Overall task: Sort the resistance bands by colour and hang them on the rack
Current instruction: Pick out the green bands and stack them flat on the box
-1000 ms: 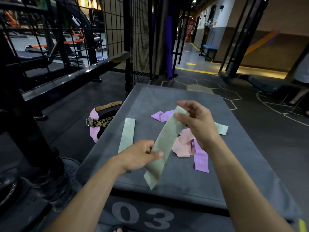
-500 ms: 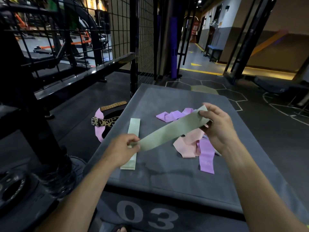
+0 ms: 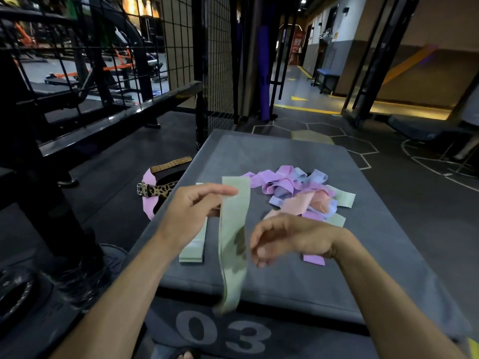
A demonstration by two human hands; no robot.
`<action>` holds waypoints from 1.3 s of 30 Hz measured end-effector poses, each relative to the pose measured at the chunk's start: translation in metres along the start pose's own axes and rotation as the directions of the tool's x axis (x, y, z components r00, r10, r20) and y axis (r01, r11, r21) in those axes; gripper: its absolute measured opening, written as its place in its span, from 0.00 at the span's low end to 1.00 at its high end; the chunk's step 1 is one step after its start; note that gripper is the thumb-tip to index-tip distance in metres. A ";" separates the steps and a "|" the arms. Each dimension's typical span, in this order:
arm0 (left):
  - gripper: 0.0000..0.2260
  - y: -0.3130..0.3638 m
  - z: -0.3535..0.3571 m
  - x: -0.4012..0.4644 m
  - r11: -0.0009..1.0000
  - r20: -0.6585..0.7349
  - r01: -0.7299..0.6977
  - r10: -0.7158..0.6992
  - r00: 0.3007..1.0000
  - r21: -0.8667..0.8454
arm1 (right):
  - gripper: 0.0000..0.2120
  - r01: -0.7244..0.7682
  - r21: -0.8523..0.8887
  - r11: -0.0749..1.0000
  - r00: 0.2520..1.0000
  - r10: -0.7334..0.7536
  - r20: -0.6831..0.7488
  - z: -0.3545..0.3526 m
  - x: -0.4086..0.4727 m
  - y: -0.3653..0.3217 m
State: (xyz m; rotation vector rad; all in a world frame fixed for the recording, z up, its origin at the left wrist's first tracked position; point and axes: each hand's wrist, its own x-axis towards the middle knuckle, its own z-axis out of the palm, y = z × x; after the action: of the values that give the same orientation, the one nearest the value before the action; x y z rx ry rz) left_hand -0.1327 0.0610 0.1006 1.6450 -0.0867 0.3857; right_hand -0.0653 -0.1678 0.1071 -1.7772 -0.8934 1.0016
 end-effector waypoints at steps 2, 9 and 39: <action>0.11 -0.003 0.003 -0.003 0.998 0.063 -0.024 0.020 0.998 0.056 | 0.02 0.007 0.107 0.994 0.944 0.028 -0.329 -0.004 0.003 -0.003; 0.05 -0.013 0.007 -0.001 0.987 0.129 -0.066 0.047 0.991 0.147 | 0.05 0.224 0.027 0.974 0.715 -0.145 -0.684 0.004 0.023 -0.009; 0.06 -0.087 -0.076 -0.002 0.788 0.090 0.533 -0.582 0.808 0.306 | 0.06 0.302 -0.103 0.948 0.465 -0.241 -0.852 -0.071 0.203 -0.032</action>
State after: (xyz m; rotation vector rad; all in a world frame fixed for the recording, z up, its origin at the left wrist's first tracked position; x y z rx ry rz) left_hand -0.1248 0.1448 0.0222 1.8774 0.3343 -0.2254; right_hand 0.0776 -0.0045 0.1040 -1.6877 -0.4367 -0.1506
